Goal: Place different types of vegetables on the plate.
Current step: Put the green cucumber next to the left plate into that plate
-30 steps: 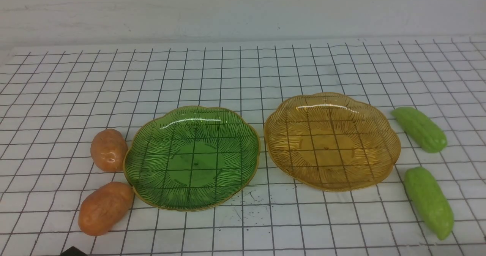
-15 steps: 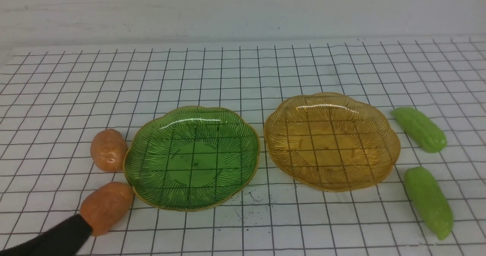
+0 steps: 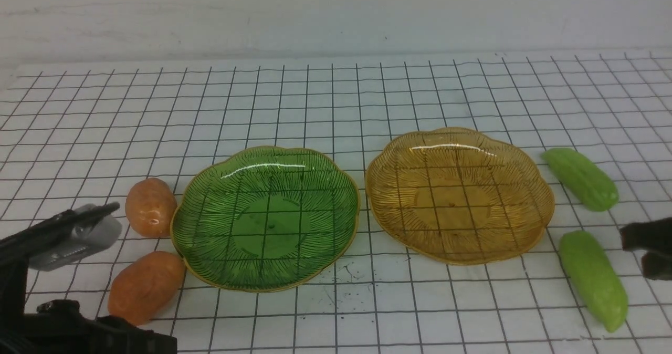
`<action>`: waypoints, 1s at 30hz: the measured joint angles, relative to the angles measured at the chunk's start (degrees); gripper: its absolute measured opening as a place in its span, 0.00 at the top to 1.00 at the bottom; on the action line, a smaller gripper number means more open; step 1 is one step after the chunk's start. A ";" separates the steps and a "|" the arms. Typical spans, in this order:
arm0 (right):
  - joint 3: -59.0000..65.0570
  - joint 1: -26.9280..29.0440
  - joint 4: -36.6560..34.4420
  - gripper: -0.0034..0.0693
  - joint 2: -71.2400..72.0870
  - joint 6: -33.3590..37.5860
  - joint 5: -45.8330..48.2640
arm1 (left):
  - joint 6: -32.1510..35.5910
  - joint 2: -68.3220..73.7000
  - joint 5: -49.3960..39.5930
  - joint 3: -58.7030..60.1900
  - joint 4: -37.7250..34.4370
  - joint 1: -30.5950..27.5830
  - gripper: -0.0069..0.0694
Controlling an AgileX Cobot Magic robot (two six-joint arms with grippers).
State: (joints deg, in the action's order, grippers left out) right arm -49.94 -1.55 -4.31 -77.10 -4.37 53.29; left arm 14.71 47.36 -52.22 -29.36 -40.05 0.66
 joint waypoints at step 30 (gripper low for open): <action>-16.57 0.00 5.06 0.42 -20.92 5.38 9.99 | 0.14 0.18 1.26 -0.11 0.76 0.00 0.92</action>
State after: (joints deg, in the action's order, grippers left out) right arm -66.51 -1.55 0.75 -98.02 1.01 63.28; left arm 14.85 47.54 -50.97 -29.47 -39.30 0.66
